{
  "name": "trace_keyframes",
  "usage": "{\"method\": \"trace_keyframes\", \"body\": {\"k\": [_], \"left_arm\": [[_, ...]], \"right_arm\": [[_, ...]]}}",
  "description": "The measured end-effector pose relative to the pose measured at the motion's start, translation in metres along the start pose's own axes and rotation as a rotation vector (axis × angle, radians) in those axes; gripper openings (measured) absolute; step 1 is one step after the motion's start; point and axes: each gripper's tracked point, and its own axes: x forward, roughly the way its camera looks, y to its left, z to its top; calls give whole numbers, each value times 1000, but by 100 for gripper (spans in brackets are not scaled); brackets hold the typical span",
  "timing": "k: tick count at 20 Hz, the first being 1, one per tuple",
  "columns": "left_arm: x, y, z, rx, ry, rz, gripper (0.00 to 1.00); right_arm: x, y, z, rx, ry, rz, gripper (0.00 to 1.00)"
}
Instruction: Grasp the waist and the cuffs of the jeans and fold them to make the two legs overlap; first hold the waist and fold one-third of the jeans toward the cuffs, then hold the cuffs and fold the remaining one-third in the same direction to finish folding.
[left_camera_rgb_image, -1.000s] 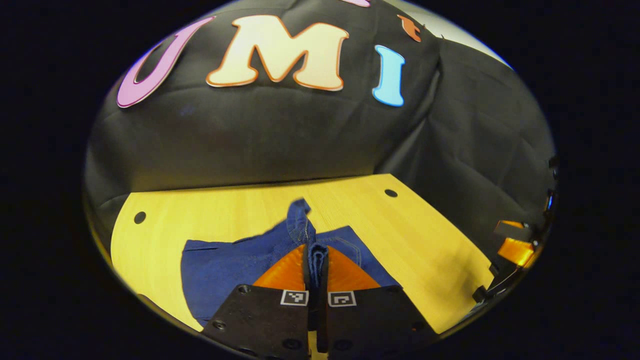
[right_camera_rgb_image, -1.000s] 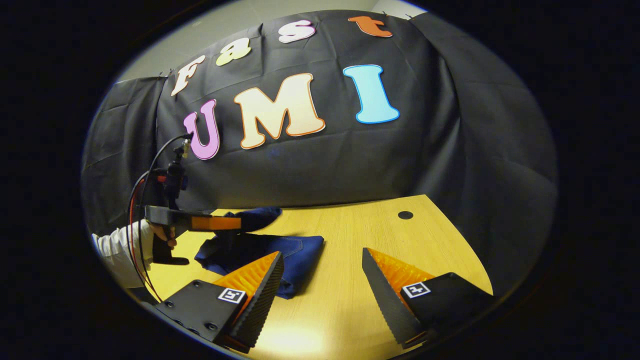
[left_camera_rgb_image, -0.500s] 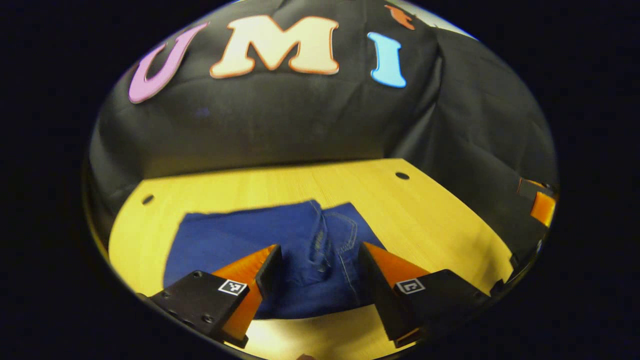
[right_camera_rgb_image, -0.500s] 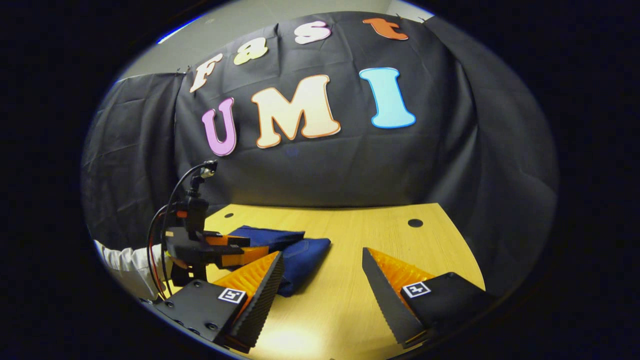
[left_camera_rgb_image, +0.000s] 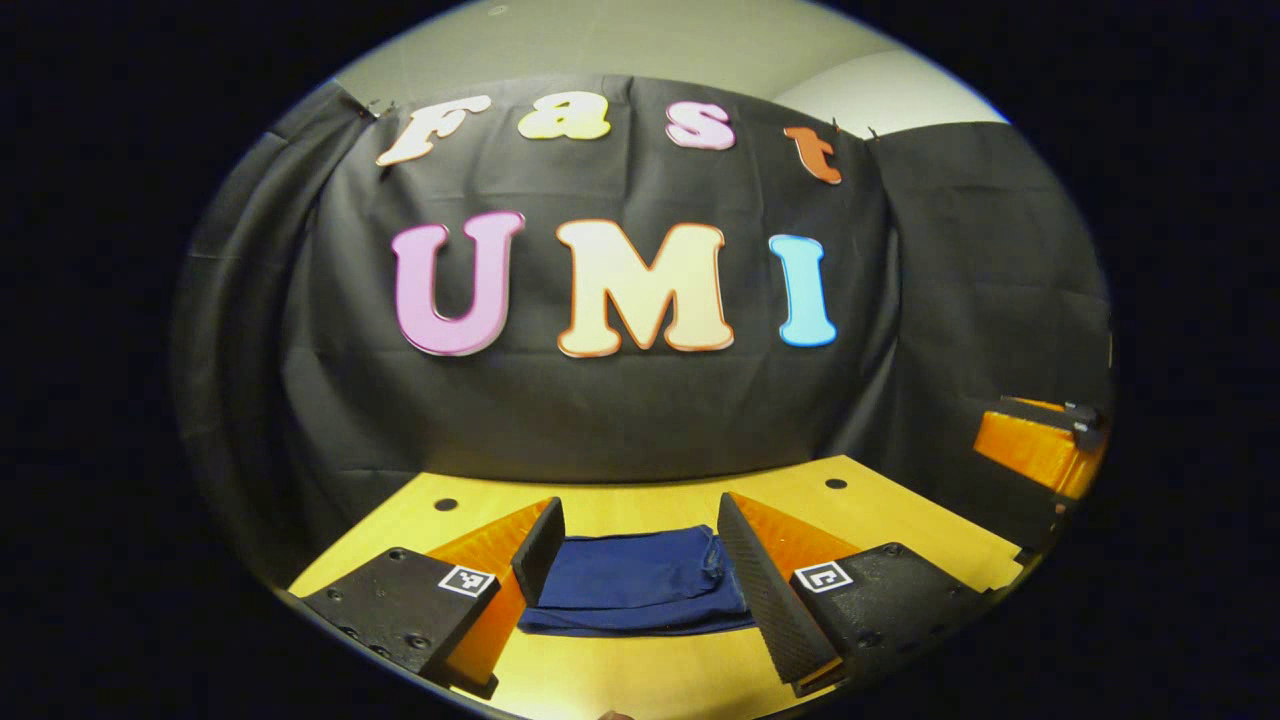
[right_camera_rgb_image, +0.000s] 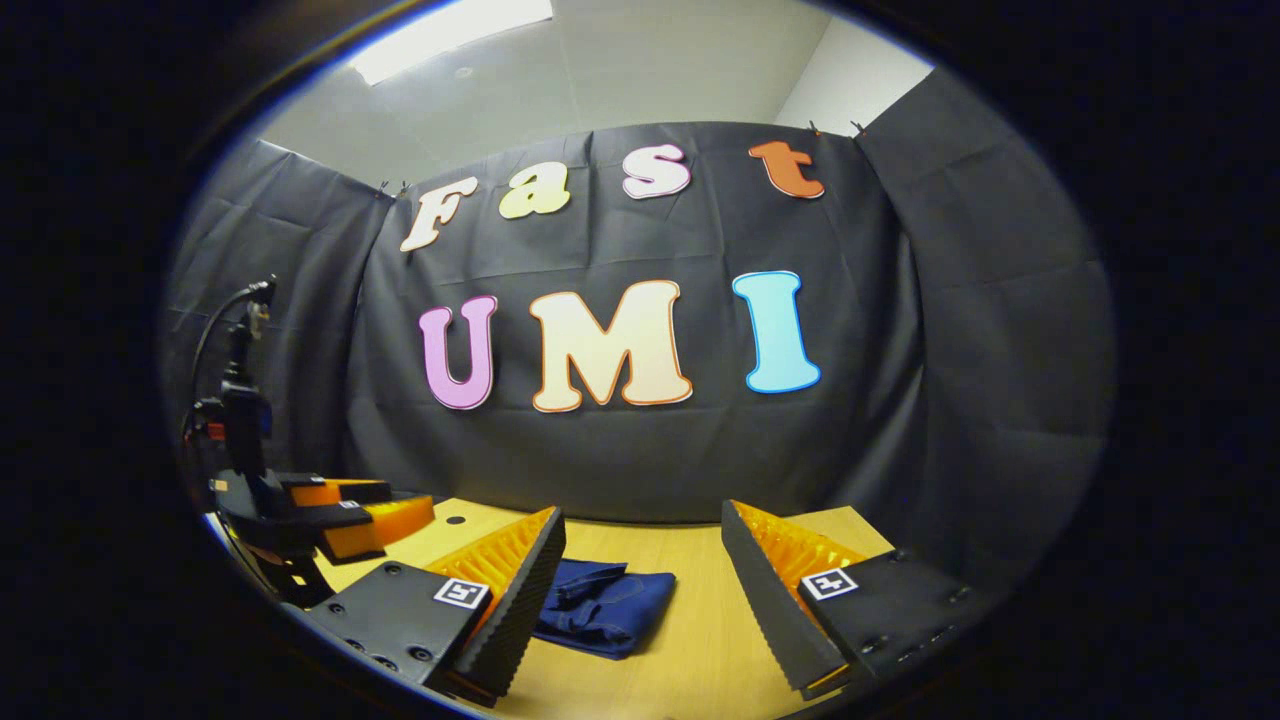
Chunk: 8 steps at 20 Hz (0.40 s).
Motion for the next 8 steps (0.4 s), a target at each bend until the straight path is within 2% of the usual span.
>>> {"method": "trace_keyframes", "body": {"k": [2,3,4,5,6,8], "left_arm": [[-32,16,18,10,-38,13,93],[-45,22,26,10,-62,15,92],[-57,26,32,11,-76,15,89],[-66,30,35,14,-84,12,94],[-75,32,36,13,-84,11,92],[-87,36,36,11,-84,9,94]], "right_arm": [[-15,19,2,18,3,2,97],[-22,27,9,22,-16,1,92],[-27,37,13,14,-27,8,92],[-32,46,12,2,-25,16,97],[-39,55,10,-6,-19,31,97],[-46,69,14,-14,-30,50,97]]}}
